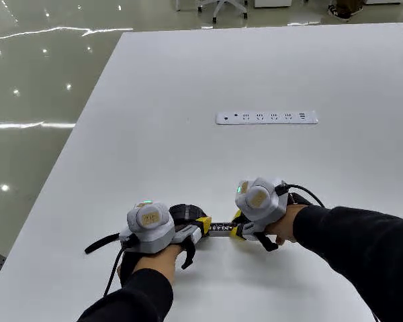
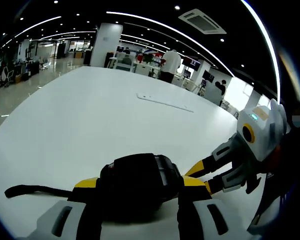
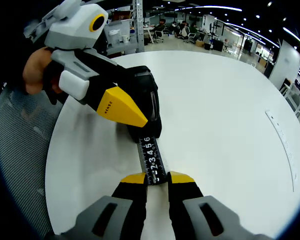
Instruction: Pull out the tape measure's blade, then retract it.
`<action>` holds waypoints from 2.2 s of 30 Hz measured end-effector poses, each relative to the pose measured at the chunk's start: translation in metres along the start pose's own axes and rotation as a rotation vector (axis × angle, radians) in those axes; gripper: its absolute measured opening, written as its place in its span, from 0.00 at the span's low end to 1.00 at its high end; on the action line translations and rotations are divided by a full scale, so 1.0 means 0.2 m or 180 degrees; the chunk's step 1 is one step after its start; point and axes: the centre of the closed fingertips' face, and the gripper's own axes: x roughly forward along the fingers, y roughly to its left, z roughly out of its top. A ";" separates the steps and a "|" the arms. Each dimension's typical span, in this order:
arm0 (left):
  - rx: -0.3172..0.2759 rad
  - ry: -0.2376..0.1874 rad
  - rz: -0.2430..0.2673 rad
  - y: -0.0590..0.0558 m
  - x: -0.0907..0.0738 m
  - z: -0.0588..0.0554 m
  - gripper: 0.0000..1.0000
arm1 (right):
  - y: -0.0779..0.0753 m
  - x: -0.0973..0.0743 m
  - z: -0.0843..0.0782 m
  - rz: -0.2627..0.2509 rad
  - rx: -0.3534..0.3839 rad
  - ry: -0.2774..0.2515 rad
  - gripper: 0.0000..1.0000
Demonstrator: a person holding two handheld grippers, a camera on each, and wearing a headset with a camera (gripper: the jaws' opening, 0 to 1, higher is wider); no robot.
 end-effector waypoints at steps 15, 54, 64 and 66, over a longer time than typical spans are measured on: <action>-0.0009 -0.0001 -0.0031 0.00 0.00 0.00 0.56 | 0.02 0.03 0.02 -0.0017 -0.0155 -0.0141 0.10; -0.0010 0.0037 -0.0093 0.00 -0.01 0.00 0.57 | 0.07 0.10 0.16 0.0044 -0.0037 -0.0253 0.10; 0.0026 0.0043 -0.0087 -0.01 0.00 0.00 0.58 | 0.07 0.11 0.16 0.0036 -0.0097 -0.0261 0.11; 0.0044 0.0013 -0.0075 -0.01 0.00 0.00 0.59 | 0.07 0.11 0.16 0.0037 -0.0107 -0.0264 0.11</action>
